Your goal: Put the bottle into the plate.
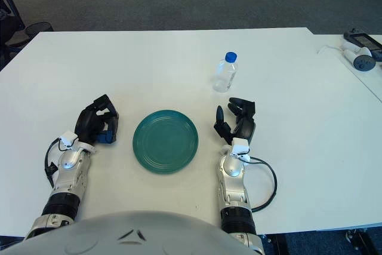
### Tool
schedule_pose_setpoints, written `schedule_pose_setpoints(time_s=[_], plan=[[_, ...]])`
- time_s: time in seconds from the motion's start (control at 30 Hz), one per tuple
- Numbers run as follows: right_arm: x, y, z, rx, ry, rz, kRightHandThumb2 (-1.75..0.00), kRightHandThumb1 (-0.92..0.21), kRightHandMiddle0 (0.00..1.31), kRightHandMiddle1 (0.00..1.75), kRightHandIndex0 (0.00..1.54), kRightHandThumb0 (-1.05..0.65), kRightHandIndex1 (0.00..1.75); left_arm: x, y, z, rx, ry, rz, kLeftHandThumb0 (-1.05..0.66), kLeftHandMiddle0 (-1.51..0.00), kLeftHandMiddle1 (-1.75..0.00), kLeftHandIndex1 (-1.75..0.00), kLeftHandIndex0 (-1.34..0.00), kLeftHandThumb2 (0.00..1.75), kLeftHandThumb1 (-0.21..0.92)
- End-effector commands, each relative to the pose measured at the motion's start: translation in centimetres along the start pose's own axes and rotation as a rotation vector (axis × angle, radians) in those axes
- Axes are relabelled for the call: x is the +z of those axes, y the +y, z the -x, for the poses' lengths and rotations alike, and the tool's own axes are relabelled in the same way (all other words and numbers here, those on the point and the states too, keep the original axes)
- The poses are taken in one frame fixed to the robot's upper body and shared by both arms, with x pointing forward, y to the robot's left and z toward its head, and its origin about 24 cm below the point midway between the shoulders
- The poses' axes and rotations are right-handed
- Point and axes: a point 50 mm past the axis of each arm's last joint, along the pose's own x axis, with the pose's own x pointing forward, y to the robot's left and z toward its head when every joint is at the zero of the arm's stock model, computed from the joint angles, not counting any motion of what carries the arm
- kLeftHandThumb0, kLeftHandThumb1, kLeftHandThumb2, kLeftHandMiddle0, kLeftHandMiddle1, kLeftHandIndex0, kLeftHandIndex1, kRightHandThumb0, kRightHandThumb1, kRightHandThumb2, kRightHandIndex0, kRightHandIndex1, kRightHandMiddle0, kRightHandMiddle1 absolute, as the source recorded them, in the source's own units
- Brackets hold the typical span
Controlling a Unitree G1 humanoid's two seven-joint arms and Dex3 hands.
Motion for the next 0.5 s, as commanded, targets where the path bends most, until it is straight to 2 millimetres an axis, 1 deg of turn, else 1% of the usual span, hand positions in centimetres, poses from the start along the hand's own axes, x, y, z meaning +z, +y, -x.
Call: schedule_pose_setpoints(time_s=[0.0, 0.07, 0.1, 0.17, 0.27, 0.3, 0.33, 0.37, 0.4, 0.47], plan=[[-6.1, -2.7, 4.2, -0.095, 0.333, 0.149, -0.66, -0.66, 0.01, 0.91, 0.06, -0.58, 0.79, -3.4, 0.2, 1.9, 0.05, 0.165, 0.067, -0.61, -1.32, -1.75, -1.75, -0.85, 1.66, 0.04], [-6.5, -3.5, 3.6, -0.098, 0.322, 0.194, -0.63, -0.67, 0.0, 0.84, 0.06, -0.6, 0.73, -3.4, 0.2, 1.9, 0.051, 0.166, 0.065, -0.61, -1.31, -1.75, -1.75, -0.85, 1.65, 0.04], [-6.6, -3.7, 3.4, -0.099, 0.318, 0.209, -0.6, -0.69, 0.0, 0.8, 0.06, -0.62, 0.68, -3.5, 0.2, 1.9, 0.052, 0.166, 0.064, -0.61, -1.31, -1.75, -1.75, -0.85, 1.65, 0.04], [-6.7, -3.7, 3.4, -0.096, 0.308, 0.241, -0.58, -0.7, 0.0, 0.72, 0.05, -0.65, 0.6, -3.5, 0.2, 1.9, 0.054, 0.17, 0.064, -0.61, -1.31, -1.75, -1.75, -0.85, 1.65, 0.04], [-7.2, -4.0, 3.1, -0.069, 0.315, 0.272, -0.45, -0.78, 0.0, 0.48, 0.04, -0.73, 0.31, -3.6, 0.2, 1.9, 0.056, 0.173, 0.065, -0.61, -1.31, -1.75, -1.75, -0.85, 1.66, 0.04], [-7.8, -4.3, 2.8, -0.05, 0.329, 0.281, -0.44, -0.79, 0.0, 0.45, 0.04, -0.73, 0.29, -3.5, 0.2, 1.9, 0.055, 0.171, 0.064, -0.61, -1.31, -1.75, -1.75, -0.85, 1.66, 0.04], [-8.2, -4.5, 2.5, -0.026, 0.335, 0.283, -0.39, -0.82, 0.0, 0.35, 0.03, -0.77, 0.19, -3.5, 0.2, 1.9, 0.054, 0.168, 0.062, -0.61, -1.31, -1.75, -1.75, -0.85, 1.66, 0.04], [-8.4, -4.7, 2.3, -0.009, 0.339, 0.285, -0.36, -0.84, 0.0, 0.28, 0.02, -0.79, 0.15, -3.5, 0.1, 1.9, 0.054, 0.166, 0.06, -0.61, -1.31, -1.75, -1.75, -0.85, 1.66, 0.04], [-8.5, -4.8, 2.1, 0.006, 0.338, 0.284, -0.3, -0.87, 0.0, 0.18, 0.01, -0.83, 0.1, -3.5, 0.1, 1.9, 0.053, 0.165, 0.059, -0.61, -1.31, -1.75, -1.75, -0.85, 1.66, 0.04], [-8.6, -5.0, 1.8, 0.029, 0.332, 0.279, -0.23, -0.89, 0.0, 0.07, 0.0, -0.89, 0.04, -3.4, 0.1, 1.9, 0.054, 0.167, 0.059, -0.61, -1.32, -1.75, -1.75, -0.85, 1.66, 0.04]])
